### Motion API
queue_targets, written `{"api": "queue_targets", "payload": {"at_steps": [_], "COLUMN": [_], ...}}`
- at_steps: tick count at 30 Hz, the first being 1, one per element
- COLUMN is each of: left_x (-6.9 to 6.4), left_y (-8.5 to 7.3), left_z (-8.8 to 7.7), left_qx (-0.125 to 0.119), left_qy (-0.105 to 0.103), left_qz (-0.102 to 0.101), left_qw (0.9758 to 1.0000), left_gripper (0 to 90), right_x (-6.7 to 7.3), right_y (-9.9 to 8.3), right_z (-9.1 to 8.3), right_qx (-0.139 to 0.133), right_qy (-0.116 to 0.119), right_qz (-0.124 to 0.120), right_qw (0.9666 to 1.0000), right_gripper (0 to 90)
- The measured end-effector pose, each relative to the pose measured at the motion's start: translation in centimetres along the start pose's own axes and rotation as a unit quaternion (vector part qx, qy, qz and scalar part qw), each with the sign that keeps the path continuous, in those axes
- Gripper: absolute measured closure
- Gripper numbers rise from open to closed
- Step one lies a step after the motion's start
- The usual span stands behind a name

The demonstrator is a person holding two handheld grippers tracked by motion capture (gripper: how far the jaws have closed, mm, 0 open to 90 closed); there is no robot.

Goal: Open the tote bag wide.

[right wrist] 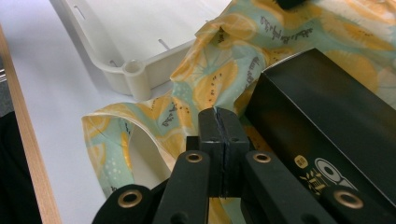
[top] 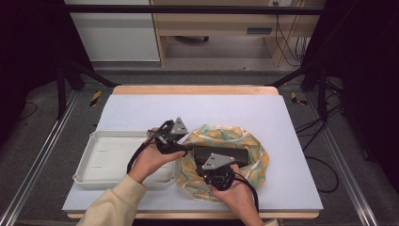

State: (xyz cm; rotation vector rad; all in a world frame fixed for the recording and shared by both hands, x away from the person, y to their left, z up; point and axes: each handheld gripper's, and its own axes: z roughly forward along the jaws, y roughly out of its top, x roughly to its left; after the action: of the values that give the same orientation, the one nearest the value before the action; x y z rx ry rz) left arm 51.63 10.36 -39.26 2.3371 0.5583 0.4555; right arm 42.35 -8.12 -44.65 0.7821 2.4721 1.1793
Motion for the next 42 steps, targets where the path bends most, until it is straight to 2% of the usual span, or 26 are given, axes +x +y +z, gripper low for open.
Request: {"api": "queue_targets", "payload": {"at_steps": [2, 4, 5, 6, 9, 13, 17, 25, 31, 39, 42], "left_x": [0.3, 1.0, 1.0, 1.4, 1.7, 2.1, 2.4, 2.6, 2.7, 2.6, 2.6], "left_y": [0.3, 0.7, 0.7, 0.8, 1.0, 1.1, 1.2, 1.2, 1.0, 0.7, 0.4], "left_z": [0.7, 2.0, 2.0, 2.6, 3.2, 3.6, 3.8, 4.5, 5.3, 5.9, 6.3], "left_qx": [0.004, 0.024, 0.024, 0.038, 0.053, 0.050, 0.053, 0.067, 0.086, 0.095, 0.104], "left_qy": [-0.002, -0.003, -0.003, -0.003, -0.006, -0.001, 0.012, 0.019, 0.014, 0.004, 0.000], "left_qz": [-0.002, -0.004, -0.004, -0.010, -0.005, -0.015, -0.016, -0.014, -0.011, -0.016, -0.016], "left_qw": [1.0000, 0.9997, 0.9997, 0.9992, 0.9986, 0.9986, 0.9984, 0.9975, 0.9961, 0.9954, 0.9944], "left_gripper": [51.7, 57.2, 61.7, 66.4, 78.6, 87.7, 89.5, 90.0, 90.0, 90.0, 90.0], "right_x": [0.1, 0.3, 0.3, 0.5, 0.7, 0.9, 1.2, 1.5, 1.6, 1.6, 1.6], "right_y": [-0.1, -0.1, -0.1, -0.1, -0.1, -0.2, -0.2, -0.4, -0.6, -0.8, -0.9], "right_z": [0.2, 0.3, 0.3, 0.4, 0.6, 0.9, 1.2, 1.4, 1.7, 1.7, 1.8], "right_qx": [0.003, 0.003, 0.003, 0.005, 0.007, 0.010, 0.016, 0.020, 0.029, 0.034, 0.039], "right_qy": [0.002, 0.007, 0.007, 0.012, 0.019, 0.029, 0.048, 0.078, 0.093, 0.107, 0.111], "right_qz": [-0.002, -0.004, -0.004, -0.008, -0.014, -0.015, -0.026, -0.027, -0.032, -0.032, -0.034], "right_qw": [1.0000, 1.0000, 1.0000, 0.9999, 0.9997, 0.9994, 0.9984, 0.9964, 0.9947, 0.9932, 0.9925], "right_gripper": [90.0, 90.0, 90.0, 90.0, 90.0, 90.0, 90.0, 90.0, 90.0, 90.0, 90.0]}}
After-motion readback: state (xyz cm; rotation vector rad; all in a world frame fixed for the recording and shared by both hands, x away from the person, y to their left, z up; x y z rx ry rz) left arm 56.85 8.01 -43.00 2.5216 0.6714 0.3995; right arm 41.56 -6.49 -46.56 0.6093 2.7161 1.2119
